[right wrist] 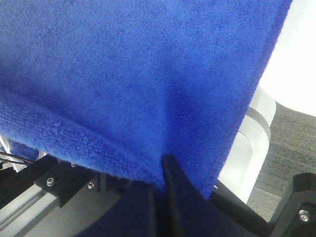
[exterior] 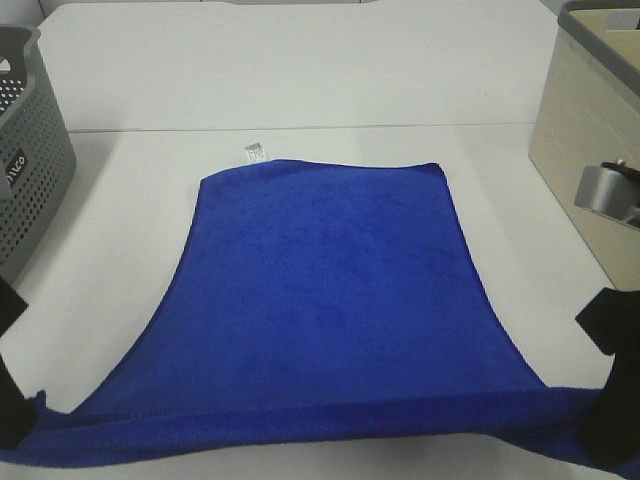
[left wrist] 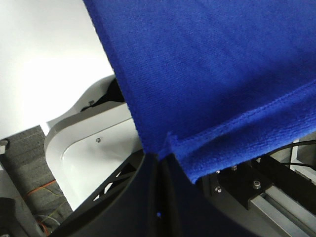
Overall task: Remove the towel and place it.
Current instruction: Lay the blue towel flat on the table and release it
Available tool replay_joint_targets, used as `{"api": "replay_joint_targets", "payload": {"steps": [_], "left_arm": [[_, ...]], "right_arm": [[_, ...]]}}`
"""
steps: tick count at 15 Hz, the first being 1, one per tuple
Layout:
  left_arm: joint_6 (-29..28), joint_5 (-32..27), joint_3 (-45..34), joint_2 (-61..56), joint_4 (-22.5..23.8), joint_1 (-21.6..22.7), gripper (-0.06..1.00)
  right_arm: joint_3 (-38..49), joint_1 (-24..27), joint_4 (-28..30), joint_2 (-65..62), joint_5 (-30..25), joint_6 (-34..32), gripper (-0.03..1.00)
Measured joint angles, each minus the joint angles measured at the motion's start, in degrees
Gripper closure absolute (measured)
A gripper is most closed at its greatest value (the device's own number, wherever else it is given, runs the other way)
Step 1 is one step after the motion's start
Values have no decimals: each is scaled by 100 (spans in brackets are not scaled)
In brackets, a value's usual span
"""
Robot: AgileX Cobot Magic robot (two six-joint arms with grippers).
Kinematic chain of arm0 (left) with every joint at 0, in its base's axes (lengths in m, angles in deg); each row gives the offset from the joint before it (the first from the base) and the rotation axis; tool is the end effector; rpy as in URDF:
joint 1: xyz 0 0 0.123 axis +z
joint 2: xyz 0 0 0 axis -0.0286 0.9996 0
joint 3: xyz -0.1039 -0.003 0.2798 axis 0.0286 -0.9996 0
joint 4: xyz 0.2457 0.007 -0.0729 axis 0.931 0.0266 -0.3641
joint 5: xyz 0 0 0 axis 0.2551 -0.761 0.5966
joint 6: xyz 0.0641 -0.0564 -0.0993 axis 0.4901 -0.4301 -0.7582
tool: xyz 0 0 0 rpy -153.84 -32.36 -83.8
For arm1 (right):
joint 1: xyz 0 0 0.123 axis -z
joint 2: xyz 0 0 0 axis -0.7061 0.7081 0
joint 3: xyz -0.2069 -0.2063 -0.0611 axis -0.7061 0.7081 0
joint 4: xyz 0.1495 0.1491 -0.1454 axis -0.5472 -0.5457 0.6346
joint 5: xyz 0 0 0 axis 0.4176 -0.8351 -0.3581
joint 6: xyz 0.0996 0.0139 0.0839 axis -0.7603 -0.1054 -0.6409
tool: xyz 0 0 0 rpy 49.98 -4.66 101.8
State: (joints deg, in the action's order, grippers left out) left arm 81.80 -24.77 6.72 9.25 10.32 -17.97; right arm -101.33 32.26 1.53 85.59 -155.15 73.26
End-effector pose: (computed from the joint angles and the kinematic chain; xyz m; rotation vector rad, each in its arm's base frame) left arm 0.1609 -0.1098 0.2159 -0.1955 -2.9549 0.7040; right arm 0.1425 0.0872 0.2075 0.1988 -2.9960 -0.6347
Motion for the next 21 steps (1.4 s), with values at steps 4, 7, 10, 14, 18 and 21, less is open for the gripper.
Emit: {"api": "replay_joint_targets", "payload": {"steps": [4,7,10,14,18,21], "left_arm": [[0,17,-539,-6,-223,-201,94],[-172,74,-665,-6,-172,-739,94],[-424,229,-665,-6,-126,-1003,94],[-539,264,-665,-6,-11,-1026,94],[-556,212,-665,-6,201,-1026,94],[-573,155,-676,-6,264,-1026,94]], "right_arm": [[338,0,-97,0,0,-23,95],[573,0,-63,0,-34,-29,95],[579,0,74,0,-34,0,95],[579,0,29,0,-34,6,95],[579,0,34,0,-34,11,91],[579,0,52,0,-34,11,89]]}}
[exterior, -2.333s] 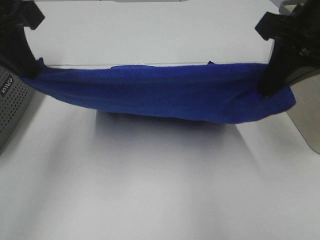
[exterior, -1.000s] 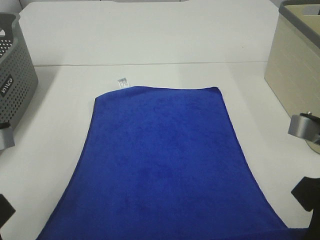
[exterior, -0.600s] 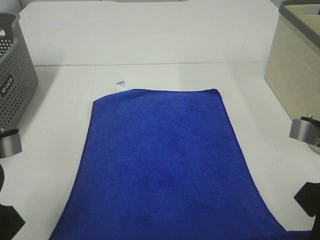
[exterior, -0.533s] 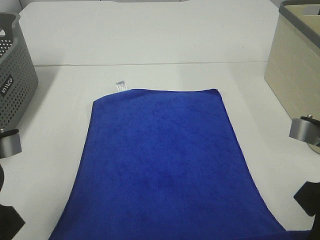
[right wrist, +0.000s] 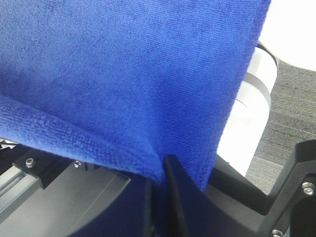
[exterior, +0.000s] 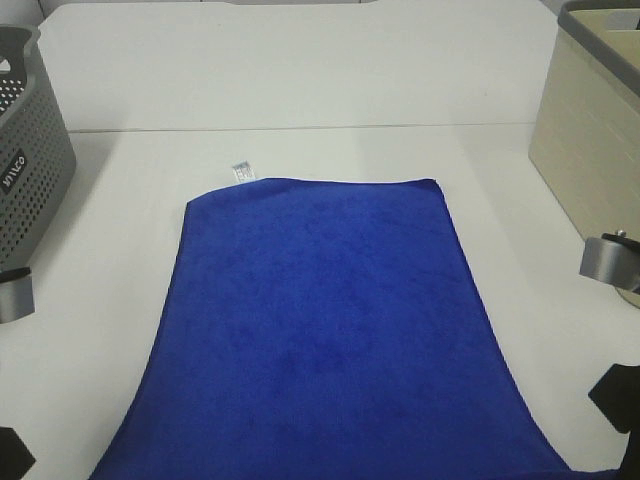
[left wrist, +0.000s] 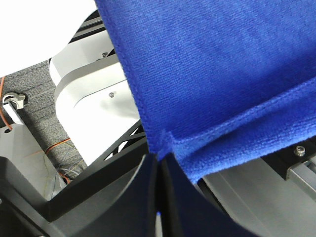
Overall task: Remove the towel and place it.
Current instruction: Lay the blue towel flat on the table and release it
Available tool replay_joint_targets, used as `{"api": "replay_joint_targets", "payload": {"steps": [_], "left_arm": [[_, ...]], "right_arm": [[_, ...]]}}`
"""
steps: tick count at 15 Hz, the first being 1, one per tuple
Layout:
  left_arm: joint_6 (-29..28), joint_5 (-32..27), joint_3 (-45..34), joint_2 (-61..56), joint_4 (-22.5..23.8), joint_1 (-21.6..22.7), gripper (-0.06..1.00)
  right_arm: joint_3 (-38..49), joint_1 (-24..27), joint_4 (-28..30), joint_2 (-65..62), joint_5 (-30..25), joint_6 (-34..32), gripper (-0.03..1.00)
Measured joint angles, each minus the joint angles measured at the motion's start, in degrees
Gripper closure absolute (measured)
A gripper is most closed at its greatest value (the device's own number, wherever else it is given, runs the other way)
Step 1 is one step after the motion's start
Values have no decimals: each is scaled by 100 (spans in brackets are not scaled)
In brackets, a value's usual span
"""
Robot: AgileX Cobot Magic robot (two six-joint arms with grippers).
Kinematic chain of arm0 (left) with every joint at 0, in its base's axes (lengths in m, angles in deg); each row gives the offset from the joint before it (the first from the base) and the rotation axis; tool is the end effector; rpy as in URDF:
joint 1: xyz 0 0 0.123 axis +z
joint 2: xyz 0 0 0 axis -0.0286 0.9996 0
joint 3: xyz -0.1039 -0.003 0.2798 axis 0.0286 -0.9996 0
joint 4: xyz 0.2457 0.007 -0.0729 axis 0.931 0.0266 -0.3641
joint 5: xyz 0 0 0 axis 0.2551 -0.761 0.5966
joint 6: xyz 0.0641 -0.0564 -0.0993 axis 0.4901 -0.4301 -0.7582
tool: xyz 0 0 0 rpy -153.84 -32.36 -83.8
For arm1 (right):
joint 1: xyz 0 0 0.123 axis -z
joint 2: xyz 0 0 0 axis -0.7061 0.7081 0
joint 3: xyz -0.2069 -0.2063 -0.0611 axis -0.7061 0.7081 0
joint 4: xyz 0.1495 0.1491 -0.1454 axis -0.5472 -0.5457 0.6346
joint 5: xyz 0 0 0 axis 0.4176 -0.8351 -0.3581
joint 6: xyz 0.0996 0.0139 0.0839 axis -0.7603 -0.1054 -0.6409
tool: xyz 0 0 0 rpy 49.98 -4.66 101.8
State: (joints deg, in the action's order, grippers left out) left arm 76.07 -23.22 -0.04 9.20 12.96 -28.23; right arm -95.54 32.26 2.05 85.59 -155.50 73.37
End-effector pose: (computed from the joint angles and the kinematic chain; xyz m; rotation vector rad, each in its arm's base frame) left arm 0.1205 -0.1214 0.1859 -0.2832 -2.8449 0.5392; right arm 0.1206 0.0814 0.1839 0.1715 -2.9036 -0.5806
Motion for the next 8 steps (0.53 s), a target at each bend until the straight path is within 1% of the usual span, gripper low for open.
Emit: {"api": "replay_joint_targets", "payload": {"steps": [5,8], "left_arm": [[-11,-103,-29,0,29,0,91],[-11,-206,-46,0,34,0,90]], "right_arm": [[0,11,115,0,0,-6,85],[281,17,327,0,0,-6,83]]}}
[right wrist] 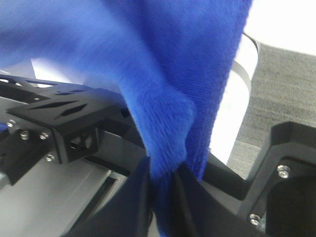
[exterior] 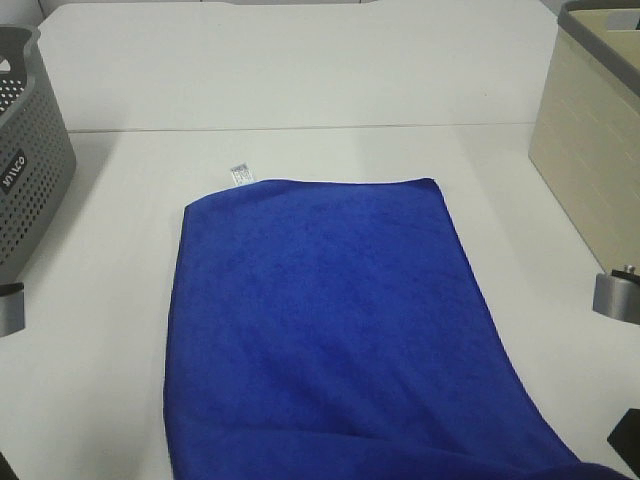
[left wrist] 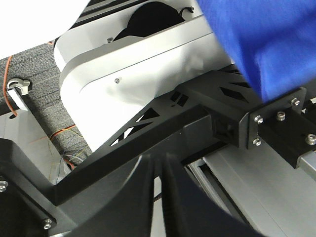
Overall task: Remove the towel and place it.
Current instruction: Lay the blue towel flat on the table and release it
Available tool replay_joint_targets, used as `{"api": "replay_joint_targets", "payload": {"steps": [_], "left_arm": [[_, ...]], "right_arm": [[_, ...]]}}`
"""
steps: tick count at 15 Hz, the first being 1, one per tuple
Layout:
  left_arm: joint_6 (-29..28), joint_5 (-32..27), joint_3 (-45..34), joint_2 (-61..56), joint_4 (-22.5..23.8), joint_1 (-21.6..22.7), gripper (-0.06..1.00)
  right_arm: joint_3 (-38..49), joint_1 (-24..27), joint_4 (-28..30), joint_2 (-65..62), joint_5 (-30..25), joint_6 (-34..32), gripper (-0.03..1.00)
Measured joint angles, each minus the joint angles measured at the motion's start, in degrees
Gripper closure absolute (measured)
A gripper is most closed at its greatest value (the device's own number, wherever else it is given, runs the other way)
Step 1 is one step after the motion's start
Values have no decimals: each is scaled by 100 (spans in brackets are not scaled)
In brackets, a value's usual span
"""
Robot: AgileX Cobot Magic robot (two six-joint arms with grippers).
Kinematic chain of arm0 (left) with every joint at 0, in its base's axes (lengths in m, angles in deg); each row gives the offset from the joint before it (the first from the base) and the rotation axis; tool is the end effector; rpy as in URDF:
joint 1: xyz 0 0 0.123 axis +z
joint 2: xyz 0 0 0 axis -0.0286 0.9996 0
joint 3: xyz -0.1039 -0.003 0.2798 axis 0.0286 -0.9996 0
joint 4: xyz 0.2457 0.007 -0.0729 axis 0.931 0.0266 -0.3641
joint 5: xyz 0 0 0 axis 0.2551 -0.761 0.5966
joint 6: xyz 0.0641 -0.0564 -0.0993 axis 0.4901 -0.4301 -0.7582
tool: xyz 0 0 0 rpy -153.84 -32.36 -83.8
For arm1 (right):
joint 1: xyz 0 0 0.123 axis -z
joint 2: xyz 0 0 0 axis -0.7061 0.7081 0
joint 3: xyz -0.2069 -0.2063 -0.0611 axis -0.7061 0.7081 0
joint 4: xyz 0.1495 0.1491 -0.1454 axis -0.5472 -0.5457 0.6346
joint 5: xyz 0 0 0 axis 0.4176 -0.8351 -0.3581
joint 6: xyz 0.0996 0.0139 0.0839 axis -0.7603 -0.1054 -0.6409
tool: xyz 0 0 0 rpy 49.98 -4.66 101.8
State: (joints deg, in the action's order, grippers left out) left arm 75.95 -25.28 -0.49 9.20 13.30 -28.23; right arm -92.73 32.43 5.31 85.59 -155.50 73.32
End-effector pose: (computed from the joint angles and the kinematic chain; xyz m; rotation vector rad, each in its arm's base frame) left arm 0.1146 -0.1186 0.1848 -0.2883 -2.8069 0.5137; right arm 0.1097 0.0720 0.1711 0.1873 -2.8737 -0.4887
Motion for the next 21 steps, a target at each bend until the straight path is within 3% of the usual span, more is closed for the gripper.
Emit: {"api": "replay_joint_targets", "payload": {"steps": [4,9,12,13,15,19,21], "left_arm": [[0,-11,0,0,11,0,87],[0,-11,0,0,40,0,86],[6,-11,0,0,40,0,86],[6,-11,0,0,40,0,86],[6,-11,0,0,52,0,85],[0,-11,0,0,57,0,74],[-86,-23,46,0,120,0,67]], "right_arm": [[17,0,-17,0,0,0,80],[17,0,-430,0,0,-11,67],[103,0,-470,0,0,-378,46],[132,0,-470,0,0,-567,35],[138,0,-470,0,0,-607,26],[57,0,-464,0,-6,-613,21],[-395,0,-275,0,-6,-596,21]]}}
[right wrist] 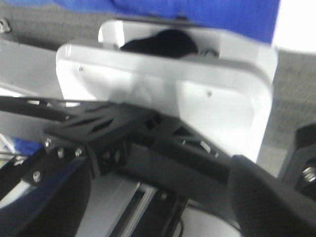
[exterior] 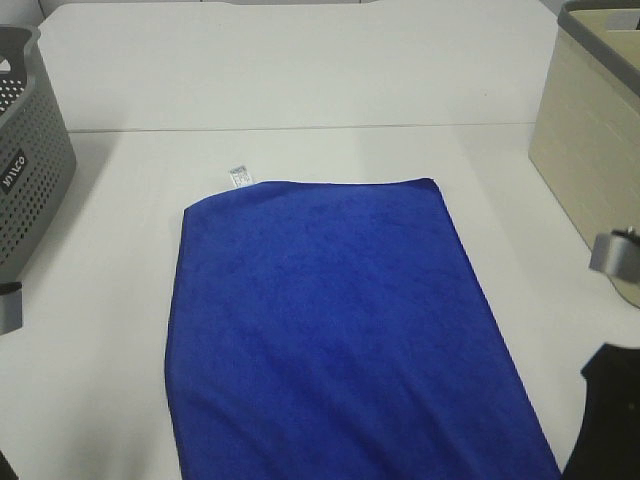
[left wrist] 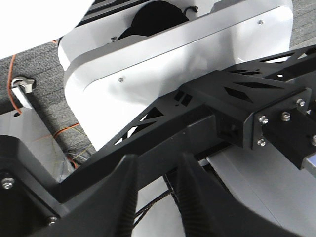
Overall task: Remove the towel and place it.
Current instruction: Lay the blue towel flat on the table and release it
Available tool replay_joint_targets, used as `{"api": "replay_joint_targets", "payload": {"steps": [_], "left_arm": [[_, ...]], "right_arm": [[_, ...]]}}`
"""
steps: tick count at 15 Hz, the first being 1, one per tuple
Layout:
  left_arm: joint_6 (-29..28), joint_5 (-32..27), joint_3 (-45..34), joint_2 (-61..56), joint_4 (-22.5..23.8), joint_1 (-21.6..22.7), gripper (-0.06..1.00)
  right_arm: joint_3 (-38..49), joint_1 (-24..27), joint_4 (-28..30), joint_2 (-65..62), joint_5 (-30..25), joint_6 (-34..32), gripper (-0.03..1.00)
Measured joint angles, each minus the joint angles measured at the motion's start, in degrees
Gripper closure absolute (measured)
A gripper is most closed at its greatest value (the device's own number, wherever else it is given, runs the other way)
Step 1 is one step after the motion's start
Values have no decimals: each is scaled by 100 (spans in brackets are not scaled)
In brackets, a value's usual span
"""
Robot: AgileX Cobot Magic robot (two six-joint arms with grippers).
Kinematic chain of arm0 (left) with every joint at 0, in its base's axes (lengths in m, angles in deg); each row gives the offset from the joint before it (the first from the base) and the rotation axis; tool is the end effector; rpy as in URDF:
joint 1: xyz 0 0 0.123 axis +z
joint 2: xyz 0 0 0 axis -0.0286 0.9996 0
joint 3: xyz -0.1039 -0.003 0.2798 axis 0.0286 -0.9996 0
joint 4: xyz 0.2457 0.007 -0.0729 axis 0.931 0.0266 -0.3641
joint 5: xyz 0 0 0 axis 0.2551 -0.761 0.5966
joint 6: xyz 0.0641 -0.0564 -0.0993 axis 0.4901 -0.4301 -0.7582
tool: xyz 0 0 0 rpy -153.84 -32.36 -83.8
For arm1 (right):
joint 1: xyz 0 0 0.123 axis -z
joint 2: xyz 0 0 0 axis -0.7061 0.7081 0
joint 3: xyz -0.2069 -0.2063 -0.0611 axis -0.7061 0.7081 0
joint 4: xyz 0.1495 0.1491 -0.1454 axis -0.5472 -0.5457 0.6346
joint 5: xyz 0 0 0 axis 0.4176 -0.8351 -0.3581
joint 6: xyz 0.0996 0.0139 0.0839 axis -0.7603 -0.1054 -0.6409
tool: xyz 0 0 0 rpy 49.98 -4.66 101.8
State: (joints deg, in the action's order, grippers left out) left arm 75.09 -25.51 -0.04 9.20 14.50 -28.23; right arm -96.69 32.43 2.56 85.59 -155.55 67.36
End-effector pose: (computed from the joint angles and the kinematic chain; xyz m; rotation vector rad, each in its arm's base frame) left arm 0.1162 -0.1169 0.1856 -0.2850 -2.8169 0.4886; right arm 0.1251 0.0810 0.1880 0.0268 -2.9118 -0.5608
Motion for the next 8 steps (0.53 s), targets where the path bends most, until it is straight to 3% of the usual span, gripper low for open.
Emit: {"api": "replay_joint_targets", "payload": {"steps": [2,4,6,8], "left_arm": [[-109,0,264,0,223,0,59],[-378,0,619,0,739,0,52],[-636,0,968,0,1255,120,50],[-699,0,1220,6,1444,441,50]], "right_arm": [[-728,11,539,6,0,0,21],[-1461,23,1083,149,0,-34,21],[-2091,23,1283,561,-6,-63,21],[-2578,40,1318,1008,-11,-11,21]]}}
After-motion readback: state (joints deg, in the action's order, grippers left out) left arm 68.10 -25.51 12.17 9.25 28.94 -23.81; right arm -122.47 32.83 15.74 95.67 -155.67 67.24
